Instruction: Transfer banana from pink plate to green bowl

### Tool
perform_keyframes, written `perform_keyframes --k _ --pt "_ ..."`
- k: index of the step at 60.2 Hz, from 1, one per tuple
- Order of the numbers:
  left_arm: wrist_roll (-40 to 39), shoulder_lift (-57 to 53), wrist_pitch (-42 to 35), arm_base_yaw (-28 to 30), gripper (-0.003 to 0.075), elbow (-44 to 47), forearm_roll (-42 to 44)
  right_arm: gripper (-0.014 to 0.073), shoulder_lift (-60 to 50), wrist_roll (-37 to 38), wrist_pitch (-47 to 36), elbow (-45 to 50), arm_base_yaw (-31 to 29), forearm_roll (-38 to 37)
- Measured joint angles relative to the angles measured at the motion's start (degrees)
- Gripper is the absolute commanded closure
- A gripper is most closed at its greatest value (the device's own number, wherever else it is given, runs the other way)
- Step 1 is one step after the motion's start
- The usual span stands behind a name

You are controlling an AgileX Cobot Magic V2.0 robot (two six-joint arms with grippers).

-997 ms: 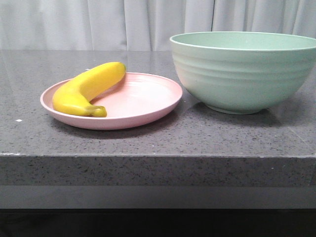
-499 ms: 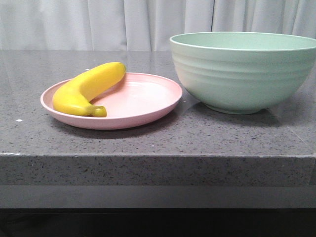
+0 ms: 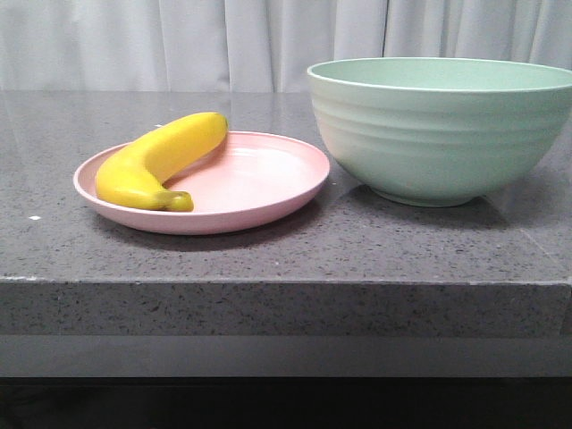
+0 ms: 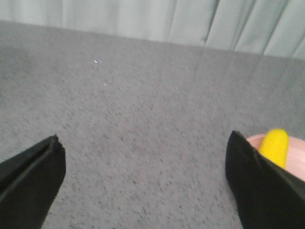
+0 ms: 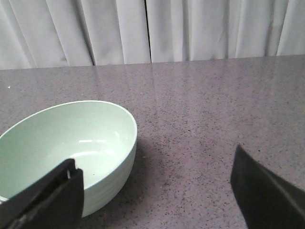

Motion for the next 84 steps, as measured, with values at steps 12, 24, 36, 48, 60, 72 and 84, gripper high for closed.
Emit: perform_keyframes --k 12,24,36,48,60,72,84 --pt "3.7 13.4 5.7 -12.6 0.0118 -6.5 -3.4 -0.0048 0.0 0.0 0.0 0.0 0.0 0.0" --pt "1.2 29.4 8.9 -23.5 0.0121 -15.9 -3.8 -0.0048 0.0 0.0 0.1 0.0 0.0 0.0" --pt "-1.0 42.9 16.6 -24.9 0.0121 -25.8 -3.9 -0.0048 0.0 0.0 0.9 -0.1 0.0 0.0" --pt "-1.0 50.4 19.1 -25.0 0.0121 -29.5 -4.4 -0.0048 0.0 0.0 1.3 -0.1 0.0 0.0" --pt "-1.0 52.9 19.6 -25.0 0.0121 -29.9 -4.5 -0.0048 0.0 0.0 1.3 -0.1 0.0 0.0" --pt "-1.0 54.8 19.8 -25.0 0.0122 -30.0 -4.8 -0.0048 0.0 0.0 1.4 -0.1 0.0 0.0" --pt "-1.0 55.9 19.2 -25.0 0.0213 -30.0 -4.8 -0.0048 0.0 0.0 1.4 -0.1 0.0 0.0"
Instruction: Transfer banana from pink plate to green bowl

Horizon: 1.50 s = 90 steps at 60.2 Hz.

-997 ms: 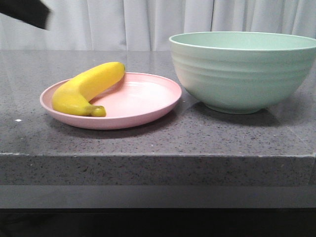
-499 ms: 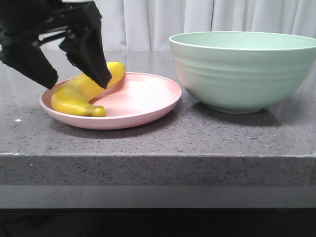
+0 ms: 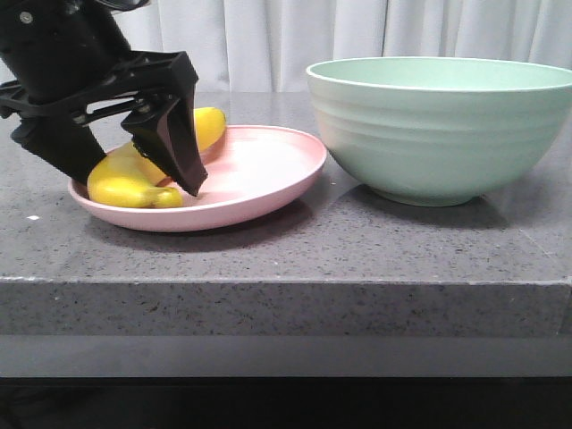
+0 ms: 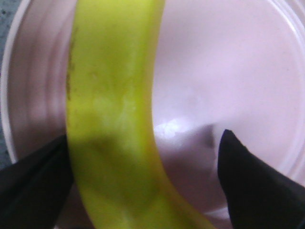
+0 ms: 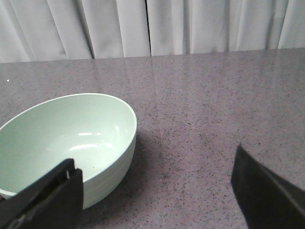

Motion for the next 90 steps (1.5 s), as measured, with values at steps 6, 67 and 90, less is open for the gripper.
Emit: perform_keyframes --k 6,67,90 --pt "0.0 0.1 -0.5 0.0 0.0314 0.0 0.0 -0.0048 0.0 0.0 0.0 0.0 0.0 0.0" --pt "1.9 -9.1 -2.9 -12.1 0.0696 -12.2 0.0 -0.0048 18.6 -11.7 0.1 -5.1 4.8 48.3" --pt "2.2 -9.7 -1.2 -15.3 0.0696 -12.2 0.0 -0.0048 38.2 -47.0 4.8 -11.9 11.9 91.1"
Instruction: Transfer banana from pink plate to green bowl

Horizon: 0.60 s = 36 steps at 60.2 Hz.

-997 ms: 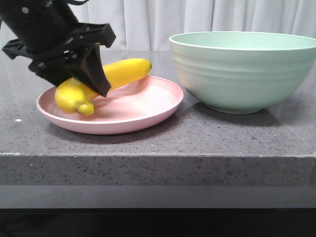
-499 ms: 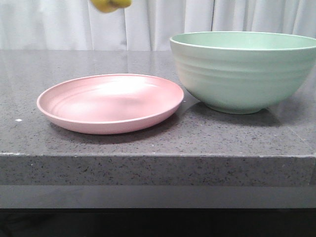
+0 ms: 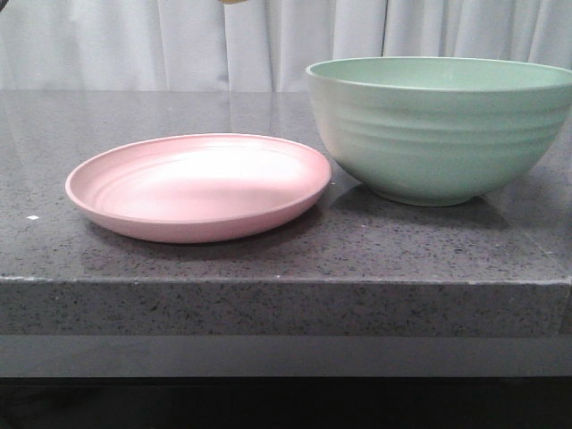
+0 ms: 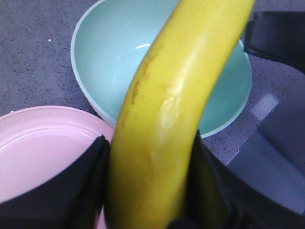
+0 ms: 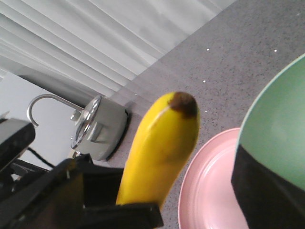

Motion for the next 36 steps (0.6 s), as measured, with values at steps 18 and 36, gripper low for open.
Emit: perform_keyframes --k 18,36 --pt "0.0 0.0 0.1 0.0 0.0696 0.0 0.0 0.0115 12.4 -5.2 10.1 -5.5 0.1 3.5" --pt "0.0 0.0 0.2 0.0 0.0552 -0.1 0.2 0.0486 14.0 -5.2 12.2 -6.5 0.1 3.9"
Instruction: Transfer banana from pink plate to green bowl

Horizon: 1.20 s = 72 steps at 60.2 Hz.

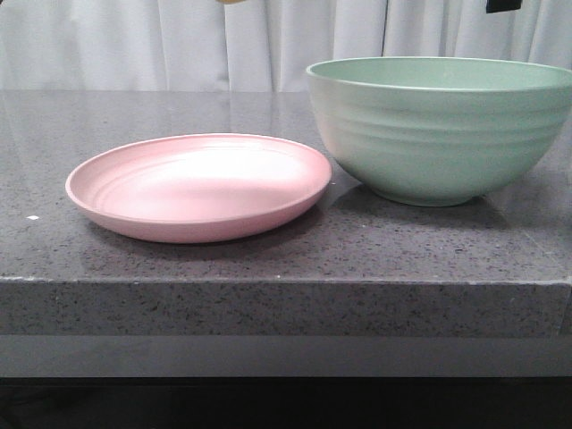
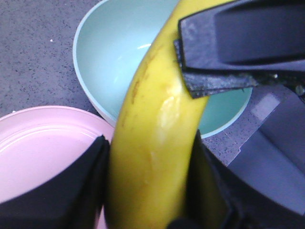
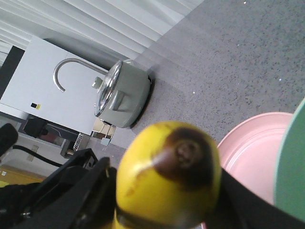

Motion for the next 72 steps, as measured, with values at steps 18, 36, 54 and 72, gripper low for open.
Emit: perform_keyframes --k 18,36,54,72 --pt "0.0 0.0 -0.4 0.0 0.0148 0.0 0.7 0.0485 1.3 -3.8 -1.9 -5.2 -2.1 -2.2" --pt "0.0 0.0 -0.5 0.0 0.0154 0.0 1.1 0.0485 3.9 -4.4 -2.3 -21.1 -10.9 -28.8" --pt "0.0 0.0 -0.6 0.0 0.0154 0.0 1.1 0.0485 11.8 -4.4 -1.2 -23.3 -11.6 -41.0" --pt "0.0 0.0 -0.6 0.0 0.0154 0.0 1.2 0.0393 17.5 -4.4 4.3 -23.3 -11.6 -41.5"
